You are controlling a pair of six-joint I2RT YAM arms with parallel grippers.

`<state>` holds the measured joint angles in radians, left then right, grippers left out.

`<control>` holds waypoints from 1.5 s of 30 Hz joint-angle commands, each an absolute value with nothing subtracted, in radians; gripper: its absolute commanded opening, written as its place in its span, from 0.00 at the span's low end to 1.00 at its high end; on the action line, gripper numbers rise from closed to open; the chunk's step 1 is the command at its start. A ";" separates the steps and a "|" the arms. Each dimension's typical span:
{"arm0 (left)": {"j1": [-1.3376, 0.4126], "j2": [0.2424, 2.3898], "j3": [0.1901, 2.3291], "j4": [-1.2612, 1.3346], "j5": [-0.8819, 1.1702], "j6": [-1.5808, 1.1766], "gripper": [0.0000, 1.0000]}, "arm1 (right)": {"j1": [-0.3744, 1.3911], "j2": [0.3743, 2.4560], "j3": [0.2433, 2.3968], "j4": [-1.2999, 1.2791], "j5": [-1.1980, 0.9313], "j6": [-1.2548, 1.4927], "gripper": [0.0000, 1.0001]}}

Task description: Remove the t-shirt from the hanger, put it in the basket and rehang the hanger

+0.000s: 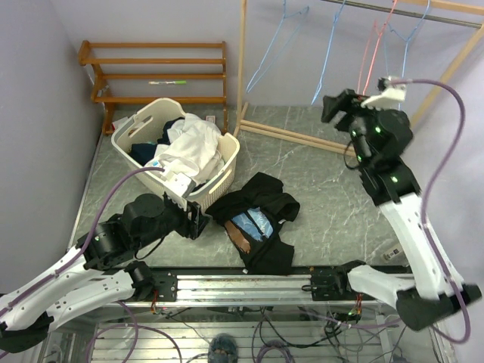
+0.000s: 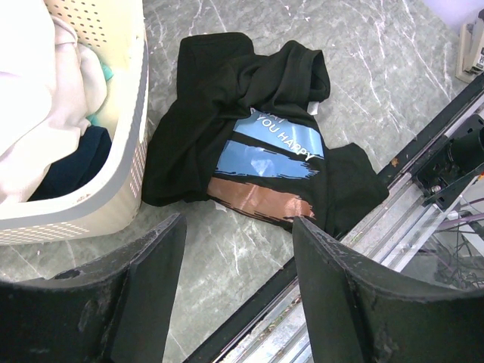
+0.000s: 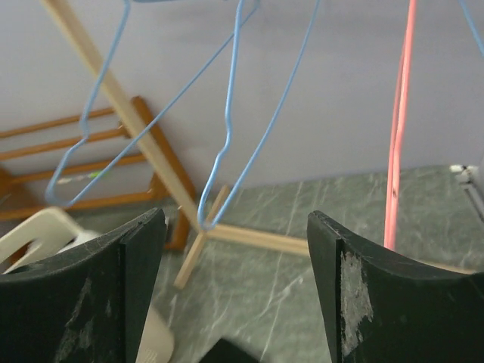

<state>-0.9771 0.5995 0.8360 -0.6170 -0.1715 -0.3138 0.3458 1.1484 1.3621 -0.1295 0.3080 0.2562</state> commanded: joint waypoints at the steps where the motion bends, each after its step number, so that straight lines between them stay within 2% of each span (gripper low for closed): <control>1: -0.979 0.617 0.827 -0.586 -0.161 -0.312 0.69 | 0.343 0.957 1.288 -0.402 0.151 0.358 0.75; 8: -0.977 0.735 0.852 -0.550 -0.108 -0.320 0.68 | 0.342 0.610 1.140 -0.663 -0.192 0.350 0.75; 15: -0.986 0.990 0.863 -0.322 -0.025 -0.409 0.67 | 0.342 0.433 1.138 -0.900 -0.059 0.316 0.76; 17: -1.011 1.100 0.895 -0.298 -0.047 -0.414 0.70 | 0.343 0.420 1.140 -0.925 -0.031 0.303 0.76; 23: -1.127 1.422 1.086 -0.392 -0.281 -0.418 0.83 | 0.344 0.403 1.087 -0.927 -0.019 0.285 0.76; 31: -1.205 1.713 1.252 -0.458 -0.351 -0.393 0.88 | 0.344 0.393 1.018 -0.880 -0.051 0.289 0.76; 32: -1.210 1.740 1.266 -0.469 -0.354 -0.390 0.96 | 0.344 0.393 1.015 -0.877 -0.050 0.290 0.76; 42: -1.247 1.927 1.283 -0.467 -0.409 -0.453 0.96 | 0.344 0.391 0.972 -0.865 -0.045 0.297 0.76; 45: -1.249 1.964 1.264 -0.462 -0.421 -0.470 0.88 | 0.344 0.390 0.963 -0.862 -0.045 0.297 0.76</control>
<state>-1.2423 1.9198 1.2579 -0.4599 -0.3695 -0.4282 0.3462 0.4011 0.9733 -0.8822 -0.0380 0.2996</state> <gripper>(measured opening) 0.940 0.759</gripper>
